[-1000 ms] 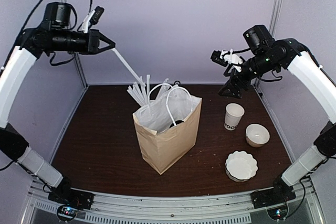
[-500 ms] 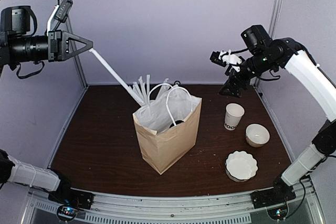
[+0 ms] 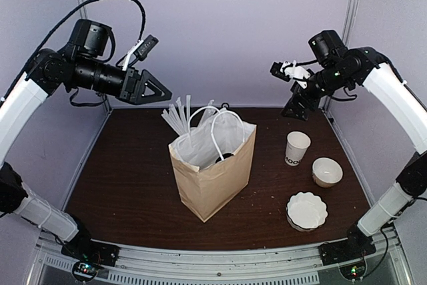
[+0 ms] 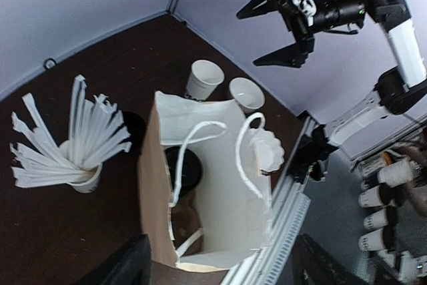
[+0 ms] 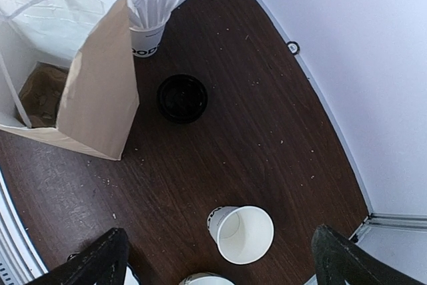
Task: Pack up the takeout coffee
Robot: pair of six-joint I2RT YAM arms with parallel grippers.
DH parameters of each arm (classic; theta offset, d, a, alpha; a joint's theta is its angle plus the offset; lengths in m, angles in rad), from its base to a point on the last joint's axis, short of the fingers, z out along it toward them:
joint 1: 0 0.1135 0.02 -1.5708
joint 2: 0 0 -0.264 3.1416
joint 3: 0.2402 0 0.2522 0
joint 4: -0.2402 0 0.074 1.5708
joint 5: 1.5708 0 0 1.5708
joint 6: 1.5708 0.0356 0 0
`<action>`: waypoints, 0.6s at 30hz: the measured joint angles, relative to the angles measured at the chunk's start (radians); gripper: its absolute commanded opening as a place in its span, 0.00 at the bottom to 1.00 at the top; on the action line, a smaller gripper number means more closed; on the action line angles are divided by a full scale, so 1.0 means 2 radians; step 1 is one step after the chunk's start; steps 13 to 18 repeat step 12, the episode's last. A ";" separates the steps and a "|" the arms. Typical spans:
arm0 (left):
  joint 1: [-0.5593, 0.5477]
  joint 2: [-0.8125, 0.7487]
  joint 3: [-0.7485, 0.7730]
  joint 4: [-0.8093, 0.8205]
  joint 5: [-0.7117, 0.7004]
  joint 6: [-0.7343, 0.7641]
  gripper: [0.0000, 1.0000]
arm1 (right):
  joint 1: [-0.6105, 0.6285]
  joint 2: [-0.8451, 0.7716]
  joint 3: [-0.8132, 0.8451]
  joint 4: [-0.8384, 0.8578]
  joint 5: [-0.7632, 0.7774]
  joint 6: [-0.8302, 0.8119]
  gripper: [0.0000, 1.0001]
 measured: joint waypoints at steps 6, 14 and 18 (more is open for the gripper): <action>0.002 -0.010 0.007 -0.010 -0.161 0.063 0.97 | -0.061 -0.018 0.014 0.047 0.017 0.080 0.99; 0.026 -0.024 -0.013 -0.007 -0.326 0.097 0.98 | -0.073 -0.084 -0.019 0.114 0.055 0.153 0.99; 0.026 -0.024 -0.013 -0.007 -0.326 0.097 0.98 | -0.073 -0.084 -0.019 0.114 0.055 0.153 0.99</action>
